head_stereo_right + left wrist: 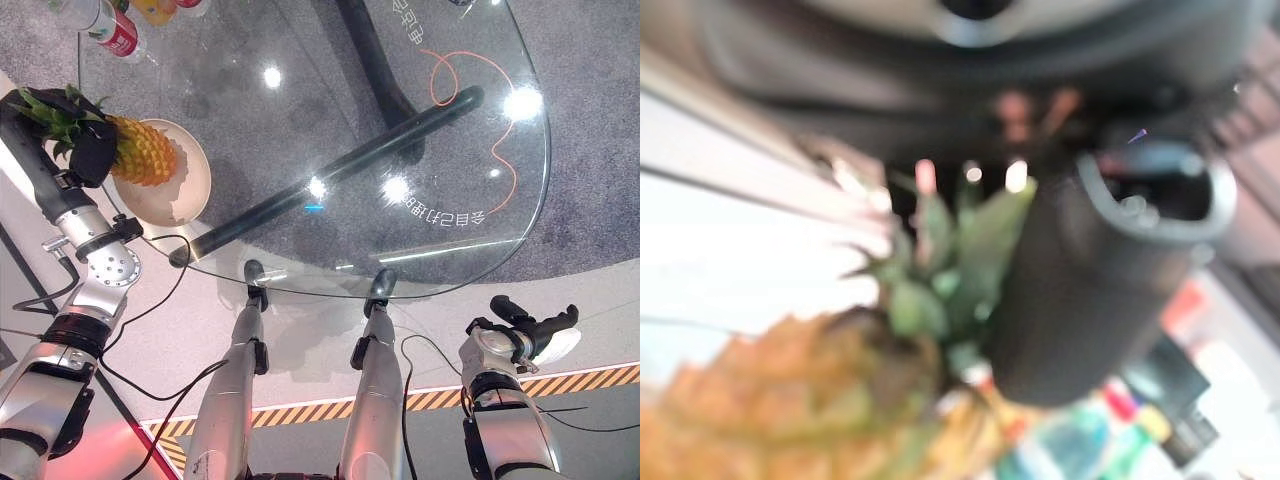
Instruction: Pick up the fruit to the plate
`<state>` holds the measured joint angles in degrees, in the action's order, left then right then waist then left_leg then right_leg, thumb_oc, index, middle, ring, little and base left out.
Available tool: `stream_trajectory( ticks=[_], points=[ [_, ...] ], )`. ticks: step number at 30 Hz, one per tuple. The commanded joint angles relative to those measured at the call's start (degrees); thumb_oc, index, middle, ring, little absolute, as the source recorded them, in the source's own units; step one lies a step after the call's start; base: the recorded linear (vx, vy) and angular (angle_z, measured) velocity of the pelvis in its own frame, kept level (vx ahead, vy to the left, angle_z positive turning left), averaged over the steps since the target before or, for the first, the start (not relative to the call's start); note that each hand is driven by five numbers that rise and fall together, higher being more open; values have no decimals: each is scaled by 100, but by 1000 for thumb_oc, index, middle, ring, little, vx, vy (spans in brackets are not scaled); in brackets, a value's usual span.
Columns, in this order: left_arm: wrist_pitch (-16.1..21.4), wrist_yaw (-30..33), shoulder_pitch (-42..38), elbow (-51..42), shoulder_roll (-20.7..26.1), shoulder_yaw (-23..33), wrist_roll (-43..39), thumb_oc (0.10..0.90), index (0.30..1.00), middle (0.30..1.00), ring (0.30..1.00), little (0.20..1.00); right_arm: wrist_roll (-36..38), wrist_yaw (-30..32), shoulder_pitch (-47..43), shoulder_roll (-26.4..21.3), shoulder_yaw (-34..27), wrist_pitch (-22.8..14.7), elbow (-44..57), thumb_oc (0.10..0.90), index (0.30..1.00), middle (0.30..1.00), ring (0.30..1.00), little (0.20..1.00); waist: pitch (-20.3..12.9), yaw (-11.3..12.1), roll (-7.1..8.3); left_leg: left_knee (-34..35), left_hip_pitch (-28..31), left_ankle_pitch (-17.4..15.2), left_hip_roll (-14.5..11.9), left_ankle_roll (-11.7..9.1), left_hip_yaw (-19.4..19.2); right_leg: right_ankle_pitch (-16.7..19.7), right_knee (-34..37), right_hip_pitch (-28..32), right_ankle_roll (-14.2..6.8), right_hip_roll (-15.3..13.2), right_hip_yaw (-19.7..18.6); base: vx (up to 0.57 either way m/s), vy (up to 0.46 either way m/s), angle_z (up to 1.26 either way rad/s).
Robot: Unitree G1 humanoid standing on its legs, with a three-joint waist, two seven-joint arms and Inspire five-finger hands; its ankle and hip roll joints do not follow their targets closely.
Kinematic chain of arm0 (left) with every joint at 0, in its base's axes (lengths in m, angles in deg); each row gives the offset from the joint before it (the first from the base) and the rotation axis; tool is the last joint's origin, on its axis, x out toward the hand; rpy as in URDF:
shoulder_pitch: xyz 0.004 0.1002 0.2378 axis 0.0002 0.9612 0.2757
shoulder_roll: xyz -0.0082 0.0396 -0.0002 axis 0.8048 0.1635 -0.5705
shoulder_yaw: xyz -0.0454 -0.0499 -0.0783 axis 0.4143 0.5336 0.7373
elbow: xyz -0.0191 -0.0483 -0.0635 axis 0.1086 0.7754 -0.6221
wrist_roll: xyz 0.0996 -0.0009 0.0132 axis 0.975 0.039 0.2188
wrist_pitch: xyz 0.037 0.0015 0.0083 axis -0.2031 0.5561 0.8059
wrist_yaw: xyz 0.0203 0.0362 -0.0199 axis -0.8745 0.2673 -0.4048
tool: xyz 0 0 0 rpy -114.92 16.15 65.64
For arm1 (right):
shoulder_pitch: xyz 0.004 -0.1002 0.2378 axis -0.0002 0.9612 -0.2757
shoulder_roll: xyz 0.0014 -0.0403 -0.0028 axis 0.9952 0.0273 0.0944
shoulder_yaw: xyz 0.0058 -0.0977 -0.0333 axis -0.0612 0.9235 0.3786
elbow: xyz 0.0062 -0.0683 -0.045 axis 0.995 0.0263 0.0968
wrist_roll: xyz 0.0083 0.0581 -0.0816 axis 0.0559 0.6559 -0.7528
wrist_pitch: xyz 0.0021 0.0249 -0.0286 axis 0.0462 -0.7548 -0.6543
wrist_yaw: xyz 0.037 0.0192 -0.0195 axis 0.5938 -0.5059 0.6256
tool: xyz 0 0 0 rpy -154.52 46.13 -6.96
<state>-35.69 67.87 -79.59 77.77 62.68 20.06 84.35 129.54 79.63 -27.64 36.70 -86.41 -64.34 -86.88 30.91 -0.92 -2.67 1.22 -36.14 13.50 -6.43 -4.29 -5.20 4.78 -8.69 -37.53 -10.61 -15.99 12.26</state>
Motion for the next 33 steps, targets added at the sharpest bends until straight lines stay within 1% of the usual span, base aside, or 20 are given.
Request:
stream_trajectory(
  ticks=[1, 11, 25, 26, 27, 28, 29, 31, 32, 33],
  points=[
    [498, 494, -750, 38, 527, 319, 84, 100, 300, 300, 300, 200, 34, 207, 21, -277, 30, -212, -190, 800, 900, 900, 900, 900, -111, 137, 213, -566, -23, -589, -343, -373, 179, 332, -52, -164, -101, 39, -171, 0, 0, 0],
    [502, 552, -814, 165, 491, 288, 75, 100, 300, 300, 300, 200, 52, 259, -52, -250, 82, -216, -154, 800, 900, 900, 900, 900, -111, 122, 282, -615, -103, -611, -358, -374, 197, 318, -71, -227, -87, 78, -166, 0, 0, 0],
    [546, 485, -842, 249, 442, 248, 2, 100, 300, 300, 300, 200, 70, 269, -143, -236, 107, -223, -178, 800, 900, 900, 900, 900, -111, 130, 308, -660, -168, -647, -337, -366, 215, 321, -70, -275, -94, 87, -155, 0, 0, 0],
    [547, 471, -853, 255, 450, 238, -29, 171, 361, 361, 361, 271, 68, 267, -148, -231, 107, -229, -187, 800, 900, 900, 900, 900, -111, 131, 303, -660, -170, -650, -334, -362, 213, 324, -69, -281, -97, 86, -155, 0, 0, 0],
    [540, 470, -861, 265, 440, 231, -13, 344, 509, 509, 509, 444, 75, 276, -166, -231, 112, -227, -192, 800, 900, 900, 900, 900, -111, 133, 306, -660, -171, -655, -330, -360, 214, 325, -63, -279, -99, 82, -153, 0, 0, 0],
    [547, 473, -854, 271, 430, 231, 6, 344, 509, 509, 509, 444, 82, 264, -178, -237, 108, -209, -191, 800, 900, 900, 900, 900, -111, 136, 311, -660, -174, -657, -328, -360, 219, 328, -63, -283, -101, 81, -152, 0, 0, 0],
    [565, 453, -850, 283, 434, 238, 2, 410, 566, 566, 566, 510, 79, 251, -186, -242, 104, -211, -207, 800, 900, 900, 900, 900, -111, 141, 310, -655, -172, -657, -321, -358, 226, 330, -58, -280, -100, 85, -153, 0, 0, 0],
    [568, 453, -850, 292, 432, 233, 7, 424, 578, 578, 578, 524, 83, 249, -205, -247, 114, -205, -210, 800, 900, 900, 900, 900, -111, 141, 308, -650, -175, -654, -318, -358, 229, 334, -50, -281, -99, 90, -159, 0, 0, 0],
    [583, 452, -860, 307, 437, 226, -14, 504, 646, 646, 646, 604, 79, 254, -220, -246, 131, -216, -214, 800, 900, 900, 900, 900, -111, 138, 302, -648, -187, -651, -315, -356, 229, 340, -42, -295, -96, 94, -169, 0, 0, 0],
    [566, 458, -867, 303, 438, 220, -2, 630, 754, 754, 754, 730, 84, 259, -221, -242, 138, -224, -210, 800, 900, 900, 900, 900, -111, 134, 301, -638, -181, -650, -313, -354, 226, 344, -32, -294, -96, 98, -173, 0, 0, 0]
  ],
)
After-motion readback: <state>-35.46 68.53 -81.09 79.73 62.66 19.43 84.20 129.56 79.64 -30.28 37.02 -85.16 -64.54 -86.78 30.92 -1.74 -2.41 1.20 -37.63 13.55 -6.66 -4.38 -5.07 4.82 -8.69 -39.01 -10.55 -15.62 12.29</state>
